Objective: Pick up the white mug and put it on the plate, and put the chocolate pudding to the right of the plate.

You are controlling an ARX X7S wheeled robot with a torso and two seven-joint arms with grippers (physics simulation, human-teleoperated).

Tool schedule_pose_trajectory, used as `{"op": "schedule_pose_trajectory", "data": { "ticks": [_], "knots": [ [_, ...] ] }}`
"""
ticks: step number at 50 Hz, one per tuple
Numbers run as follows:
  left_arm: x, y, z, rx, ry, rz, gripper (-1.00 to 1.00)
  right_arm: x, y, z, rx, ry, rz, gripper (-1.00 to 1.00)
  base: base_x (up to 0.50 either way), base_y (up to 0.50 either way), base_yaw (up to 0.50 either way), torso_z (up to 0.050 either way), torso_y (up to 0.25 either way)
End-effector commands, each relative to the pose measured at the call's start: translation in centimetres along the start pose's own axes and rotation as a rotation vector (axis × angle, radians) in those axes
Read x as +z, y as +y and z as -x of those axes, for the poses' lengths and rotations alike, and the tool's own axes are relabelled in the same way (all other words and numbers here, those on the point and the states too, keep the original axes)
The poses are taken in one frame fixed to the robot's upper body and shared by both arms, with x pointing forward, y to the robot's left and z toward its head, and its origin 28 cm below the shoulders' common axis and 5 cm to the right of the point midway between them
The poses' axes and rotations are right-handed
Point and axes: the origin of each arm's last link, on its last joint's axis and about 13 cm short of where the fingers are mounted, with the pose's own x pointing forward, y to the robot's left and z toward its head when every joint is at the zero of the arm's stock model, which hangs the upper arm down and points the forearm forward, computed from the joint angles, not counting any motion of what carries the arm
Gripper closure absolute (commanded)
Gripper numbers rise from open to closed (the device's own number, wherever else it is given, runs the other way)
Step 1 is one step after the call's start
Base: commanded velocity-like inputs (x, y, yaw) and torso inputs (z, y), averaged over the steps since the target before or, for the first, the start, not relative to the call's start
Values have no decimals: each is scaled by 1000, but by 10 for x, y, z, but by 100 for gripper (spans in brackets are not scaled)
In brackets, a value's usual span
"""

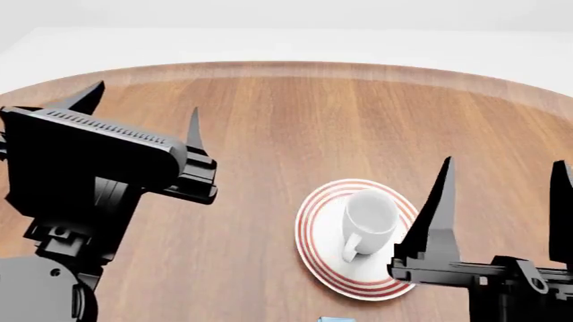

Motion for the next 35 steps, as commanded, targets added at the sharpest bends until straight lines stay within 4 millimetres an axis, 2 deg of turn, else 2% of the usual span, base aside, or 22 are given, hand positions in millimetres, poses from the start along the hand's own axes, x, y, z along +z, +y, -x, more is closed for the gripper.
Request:
{"op": "schedule_pose_trajectory", "data": {
  "ticks": [1,21,35],
  "knots": [
    [6,0,-2,-10,-47,9,-100,1,15,6,51,150,-37,-100,0,0,0,0,0],
    [4,-2,-2,-20,-36,-7,-100,2,36,21,125,325,-74,-100,0,0,0,0,0],
    [1,-3,-1,-23,-22,-11,-100,13,47,31,114,499,-120,-100,0,0,0,0,0]
  ]
}}
